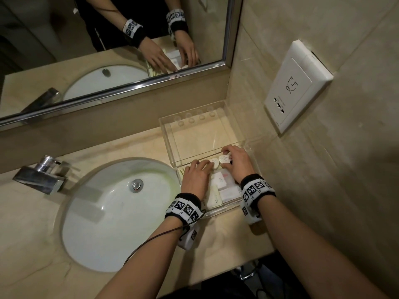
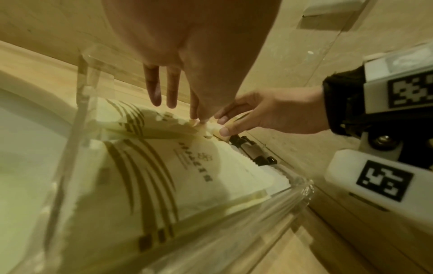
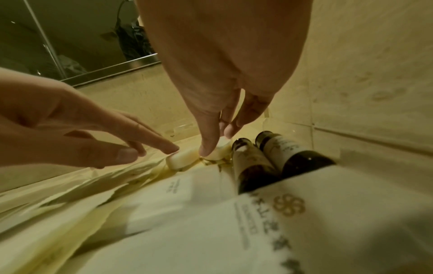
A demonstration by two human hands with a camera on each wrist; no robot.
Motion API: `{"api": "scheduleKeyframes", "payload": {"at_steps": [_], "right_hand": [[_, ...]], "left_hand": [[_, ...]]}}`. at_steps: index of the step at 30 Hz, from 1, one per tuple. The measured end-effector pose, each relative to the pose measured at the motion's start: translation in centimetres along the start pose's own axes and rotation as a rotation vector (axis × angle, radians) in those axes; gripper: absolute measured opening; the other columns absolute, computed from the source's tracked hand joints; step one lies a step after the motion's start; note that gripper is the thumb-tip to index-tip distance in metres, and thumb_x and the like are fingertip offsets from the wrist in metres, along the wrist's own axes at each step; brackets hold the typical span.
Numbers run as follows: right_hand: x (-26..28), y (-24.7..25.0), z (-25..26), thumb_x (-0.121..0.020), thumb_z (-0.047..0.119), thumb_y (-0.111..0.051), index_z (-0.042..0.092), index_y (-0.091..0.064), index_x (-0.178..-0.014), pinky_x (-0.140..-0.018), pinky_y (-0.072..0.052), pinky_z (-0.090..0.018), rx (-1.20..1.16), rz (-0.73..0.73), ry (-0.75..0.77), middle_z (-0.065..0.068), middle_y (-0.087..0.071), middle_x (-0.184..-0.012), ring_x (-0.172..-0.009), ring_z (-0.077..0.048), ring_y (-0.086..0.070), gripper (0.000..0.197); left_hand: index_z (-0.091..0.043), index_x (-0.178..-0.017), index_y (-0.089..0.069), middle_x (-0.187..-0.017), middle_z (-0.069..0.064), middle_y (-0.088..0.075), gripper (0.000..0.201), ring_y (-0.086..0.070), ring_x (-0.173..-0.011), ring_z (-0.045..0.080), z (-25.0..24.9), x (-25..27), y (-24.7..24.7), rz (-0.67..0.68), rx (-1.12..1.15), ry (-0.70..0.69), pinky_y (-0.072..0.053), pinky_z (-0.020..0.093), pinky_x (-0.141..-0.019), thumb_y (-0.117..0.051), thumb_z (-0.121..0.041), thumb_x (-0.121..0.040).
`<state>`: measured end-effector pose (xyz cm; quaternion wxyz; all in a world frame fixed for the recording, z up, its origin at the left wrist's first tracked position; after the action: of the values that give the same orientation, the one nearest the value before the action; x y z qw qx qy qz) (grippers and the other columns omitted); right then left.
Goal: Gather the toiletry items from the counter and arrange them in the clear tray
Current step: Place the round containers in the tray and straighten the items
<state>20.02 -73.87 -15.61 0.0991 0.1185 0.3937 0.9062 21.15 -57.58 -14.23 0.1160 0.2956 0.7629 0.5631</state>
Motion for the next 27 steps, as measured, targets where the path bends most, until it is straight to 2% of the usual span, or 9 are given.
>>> {"api": "scheduleKeyframes", "payload": {"at_steps": [3, 5, 8, 12, 16, 19, 21, 24, 27], "right_hand": [[0.3, 0.5, 0.3, -0.073, 0.007, -0.080, 0.020, -0.062, -0.109, -0.082, -0.052, -0.031, -0.017, -0.022, -0.006, 0.005, -0.061, -0.103, -0.089, -0.011, -0.055, 0.042], [1.1, 0.9, 0.8, -0.077, 0.011, -0.078, 0.019, -0.064, -0.101, -0.077, -0.053, -0.025, -0.082, -0.055, -0.029, 0.003, -0.063, -0.096, -0.080, -0.010, -0.058, 0.029], [3.0, 0.5, 1.3, -0.080, 0.021, -0.077, 0.019, -0.065, -0.089, -0.072, -0.057, -0.025, -0.142, 0.068, -0.115, 0.003, -0.068, -0.082, -0.074, -0.008, -0.065, 0.015], [4.9, -1.2, 0.9, -0.069, 0.025, -0.085, 0.023, -0.066, -0.085, -0.073, -0.059, -0.032, -0.147, 0.235, -0.218, 0.001, -0.069, -0.076, -0.073, -0.014, -0.068, 0.025], [5.9, -2.2, 0.7, -0.068, 0.019, -0.086, 0.025, -0.069, -0.085, -0.074, -0.059, -0.036, -0.128, 0.289, -0.218, 0.003, -0.069, -0.070, -0.068, -0.012, -0.067, 0.025], [6.0, -2.1, 0.9, -0.071, 0.021, -0.085, 0.024, -0.069, -0.088, -0.072, -0.059, -0.033, -0.135, 0.251, -0.229, 0.004, -0.068, -0.072, -0.070, -0.011, -0.067, 0.023], [5.6, -1.9, 1.3, -0.077, 0.024, -0.080, 0.020, -0.066, -0.093, -0.072, -0.057, -0.029, -0.155, 0.181, -0.225, 0.004, -0.067, -0.076, -0.072, -0.010, -0.066, 0.022], [4.7, -2.0, 2.1, -0.084, 0.024, -0.073, 0.015, -0.063, -0.097, -0.074, -0.055, -0.027, -0.153, 0.079, -0.230, 0.006, -0.063, -0.077, -0.075, -0.010, -0.063, 0.018], [4.1, -3.1, 2.5, -0.084, 0.021, -0.073, 0.013, -0.063, -0.094, -0.082, -0.055, -0.030, -0.177, 0.067, -0.310, 0.006, -0.063, -0.078, -0.078, -0.011, -0.061, 0.016]], "left_hand": [[-0.018, -0.130, -0.056, -0.134, -0.001, -0.055, 0.042, -0.042, -0.124, 0.025, 1.2, 0.5, 0.6, -0.090, 0.125, 0.020, -0.040, 0.038, -0.102, -0.056, -0.009, -0.090], [-0.016, -0.121, -0.060, -0.123, 0.000, -0.059, 0.035, -0.046, -0.115, 0.020, 2.3, 1.5, 0.8, -0.113, 0.232, 0.066, -0.042, 0.034, -0.097, -0.064, -0.017, -0.086], [-0.015, -0.108, -0.063, -0.110, 0.000, -0.060, 0.038, -0.049, -0.106, 0.017, 3.0, 3.6, 0.8, -0.034, 0.325, 0.073, -0.044, 0.027, -0.089, -0.077, -0.029, -0.076], [-0.016, -0.116, -0.061, -0.114, 0.000, -0.059, 0.054, -0.050, -0.109, 0.016, 3.1, 5.6, -0.2, 0.099, 0.306, 0.048, -0.044, 0.027, -0.093, -0.082, -0.032, -0.069], [-0.017, -0.122, -0.058, -0.119, 0.000, -0.058, 0.057, -0.050, -0.112, 0.017, 3.2, 6.2, -0.9, 0.112, 0.322, 0.065, -0.043, 0.027, -0.095, -0.081, -0.029, -0.071], [-0.018, -0.119, -0.060, -0.115, -0.001, -0.060, 0.054, -0.050, -0.109, 0.016, 3.3, 6.3, -0.8, 0.085, 0.339, 0.057, -0.041, 0.023, -0.092, -0.081, -0.031, -0.070], [-0.016, -0.112, -0.063, -0.108, -0.001, -0.061, 0.042, -0.051, -0.103, 0.016, 3.6, 6.1, -0.4, -0.016, 0.352, 0.057, -0.040, 0.022, -0.087, -0.077, -0.031, -0.075], [-0.011, -0.109, -0.063, -0.107, 0.002, -0.060, 0.030, -0.050, -0.101, 0.019, 3.9, 5.3, 0.4, -0.171, 0.314, 0.092, -0.044, 0.027, -0.087, -0.071, -0.022, -0.082], [-0.011, -0.112, -0.061, -0.115, 0.003, -0.058, 0.035, -0.048, -0.110, 0.021, 4.1, 4.2, 0.3, -0.160, 0.267, 0.105, -0.043, 0.027, -0.090, -0.073, -0.015, -0.079]]}}
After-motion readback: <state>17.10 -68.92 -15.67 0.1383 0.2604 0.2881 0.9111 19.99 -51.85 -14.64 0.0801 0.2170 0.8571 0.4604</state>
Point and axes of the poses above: each hand's wrist, its own x-axis away from the middle knuckle, its own y-axis out of the back of the hand, z = x × y, the point moved 2 cm from there along -x, towards the middle knuckle
